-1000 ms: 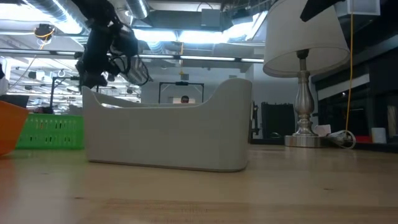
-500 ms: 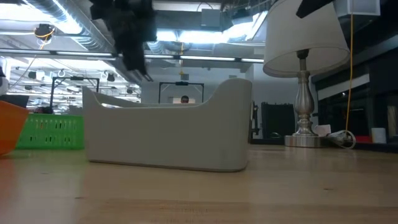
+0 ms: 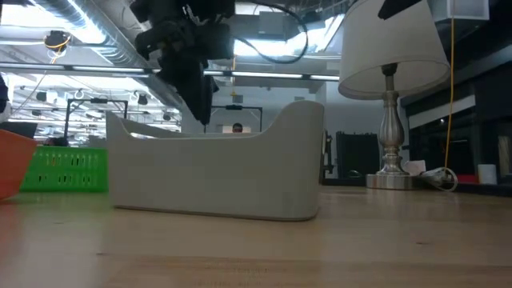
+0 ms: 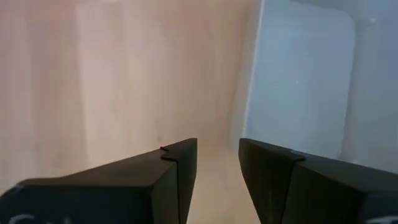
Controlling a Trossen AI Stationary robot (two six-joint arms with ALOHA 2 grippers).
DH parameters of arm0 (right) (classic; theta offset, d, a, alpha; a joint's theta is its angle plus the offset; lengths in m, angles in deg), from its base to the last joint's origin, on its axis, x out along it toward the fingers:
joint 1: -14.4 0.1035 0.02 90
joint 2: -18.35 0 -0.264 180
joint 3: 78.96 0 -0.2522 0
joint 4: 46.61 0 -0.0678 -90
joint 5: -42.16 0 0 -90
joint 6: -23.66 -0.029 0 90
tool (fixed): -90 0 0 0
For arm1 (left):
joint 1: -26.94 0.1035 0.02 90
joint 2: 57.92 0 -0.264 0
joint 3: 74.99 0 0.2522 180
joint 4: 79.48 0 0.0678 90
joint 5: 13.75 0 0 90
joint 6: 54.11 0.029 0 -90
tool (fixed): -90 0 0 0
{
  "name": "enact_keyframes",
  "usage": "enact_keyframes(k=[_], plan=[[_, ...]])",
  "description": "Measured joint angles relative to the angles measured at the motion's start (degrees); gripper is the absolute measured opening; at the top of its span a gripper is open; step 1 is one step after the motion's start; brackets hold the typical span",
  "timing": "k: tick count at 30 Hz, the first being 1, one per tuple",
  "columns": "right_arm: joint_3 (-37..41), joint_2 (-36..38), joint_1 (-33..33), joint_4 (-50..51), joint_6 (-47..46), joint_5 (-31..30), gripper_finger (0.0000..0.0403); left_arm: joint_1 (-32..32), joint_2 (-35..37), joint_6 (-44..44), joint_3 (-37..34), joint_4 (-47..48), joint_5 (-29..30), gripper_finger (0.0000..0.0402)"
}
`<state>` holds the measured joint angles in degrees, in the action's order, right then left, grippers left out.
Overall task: Stack baskets by color
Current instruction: Stack the bottom gray bin into the left gray bin
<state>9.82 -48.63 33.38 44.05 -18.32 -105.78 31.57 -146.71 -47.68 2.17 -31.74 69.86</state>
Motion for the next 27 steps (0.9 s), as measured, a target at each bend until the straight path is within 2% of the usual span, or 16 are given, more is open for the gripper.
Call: enact_keyframes(k=[13, 15, 18, 21, 24, 27], plan=[[0.00, 0.00, 0.02, -0.35, 0.04, 3.83, 0.0084, -2.43, -10.51, -3.13, 0.02, -2.68, 0.48, 0.0112], [0.00, 0.00, 0.02, -0.35, 0.04, 4.06, 0.0084, -2.44, -11.92, -3.81, 0.04, -2.97, 3.20, 0.0097], [0.00, 0.00, 0.02, -0.35, 0.09, 4.07, 0.0084, -2.36, -12.07, -4.20, 0.11, -2.50, 5.49, 0.0031], [0.00, 0.00, 0.02, -0.35, 0.13, 4.07, 0.0084, -1.40, -9.78, -3.00, 3.31, 4.43, 6.21, 0.0008], [0.00, 0.00, 0.02, -0.35, 0.17, 4.05, 0.0084, 0.15, -5.34, -1.53, 10.22, 14.78, 12.44, 0.0002], [0.00, 0.00, 0.02, -0.35, 0.20, 4.05, 0.0084, 2.20, -1.22, 1.17, 17.77, 27.43, 26.10, 0.0001]])
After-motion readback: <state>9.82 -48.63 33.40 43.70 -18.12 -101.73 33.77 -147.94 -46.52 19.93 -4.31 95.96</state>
